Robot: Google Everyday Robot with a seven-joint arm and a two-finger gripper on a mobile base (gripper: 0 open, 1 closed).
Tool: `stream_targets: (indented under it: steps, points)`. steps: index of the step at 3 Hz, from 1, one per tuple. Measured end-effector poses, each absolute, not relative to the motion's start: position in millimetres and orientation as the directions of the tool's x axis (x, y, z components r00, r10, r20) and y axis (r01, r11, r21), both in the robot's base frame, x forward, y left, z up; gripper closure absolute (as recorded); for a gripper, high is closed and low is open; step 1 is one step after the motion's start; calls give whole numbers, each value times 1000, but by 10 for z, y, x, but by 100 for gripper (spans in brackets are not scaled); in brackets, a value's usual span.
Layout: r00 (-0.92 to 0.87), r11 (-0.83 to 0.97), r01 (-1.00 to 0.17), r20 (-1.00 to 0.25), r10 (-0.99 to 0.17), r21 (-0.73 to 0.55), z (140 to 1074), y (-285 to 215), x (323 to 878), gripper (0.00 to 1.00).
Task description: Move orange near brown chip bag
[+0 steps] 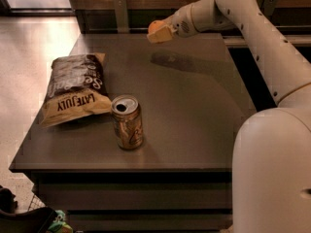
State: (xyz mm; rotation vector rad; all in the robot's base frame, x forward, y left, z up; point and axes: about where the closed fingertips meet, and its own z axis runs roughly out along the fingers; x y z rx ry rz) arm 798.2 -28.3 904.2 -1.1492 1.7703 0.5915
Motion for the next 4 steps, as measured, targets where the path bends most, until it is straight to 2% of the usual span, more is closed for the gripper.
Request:
stream_targets:
  steps: [1,2,3,4]
  points:
    - [-128,464,-878,-878,-462,-116,9372,-373,7405,100]
    - [-44,513,-837,-911,-410,-190,9895,-452,6883,100]
    - [-16,530,-829,-938,-347,-182,9792,-340,6469,100]
    - [-84,460,-883,-936,-343,-89,8880,199,6079,100]
